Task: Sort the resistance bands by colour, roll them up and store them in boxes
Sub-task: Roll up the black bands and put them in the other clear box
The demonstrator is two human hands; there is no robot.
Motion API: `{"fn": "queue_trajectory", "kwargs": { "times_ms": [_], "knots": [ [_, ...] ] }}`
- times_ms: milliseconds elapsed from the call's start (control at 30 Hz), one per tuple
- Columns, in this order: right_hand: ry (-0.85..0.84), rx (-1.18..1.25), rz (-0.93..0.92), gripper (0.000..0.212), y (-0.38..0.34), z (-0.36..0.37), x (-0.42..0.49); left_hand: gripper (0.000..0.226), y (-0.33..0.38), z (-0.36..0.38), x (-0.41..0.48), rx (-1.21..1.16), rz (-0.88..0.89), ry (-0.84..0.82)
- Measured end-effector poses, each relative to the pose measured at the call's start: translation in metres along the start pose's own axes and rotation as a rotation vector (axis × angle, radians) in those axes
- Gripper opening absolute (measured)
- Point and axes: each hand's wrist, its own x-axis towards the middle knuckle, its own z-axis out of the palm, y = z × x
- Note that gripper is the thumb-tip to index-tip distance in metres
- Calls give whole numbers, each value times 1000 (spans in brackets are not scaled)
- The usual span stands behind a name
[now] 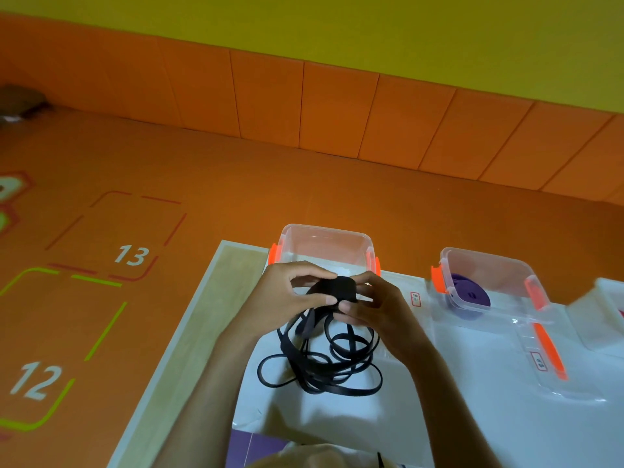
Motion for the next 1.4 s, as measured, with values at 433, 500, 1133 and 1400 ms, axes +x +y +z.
{"fn": "queue_trajectory", "kwargs": {
  "times_ms": [433, 500, 1133, 1400],
  "knots": [
    [-8, -57, 29, 29, -13, -10, 0, 45, -6, 6, -3, -55, 10, 59],
    [-9, -390, 24, 33, -15, -10, -1, 49, -4, 4, -4, 125, -8, 2],
    [99, -237, -156, 28, -13, -6, -6, 40, 0, 9, -11, 4, 14, 119],
    [51, -296, -92, 31, -16, 1, -4, 37, 1, 5, -5, 167, 36, 11]
  ]
}}
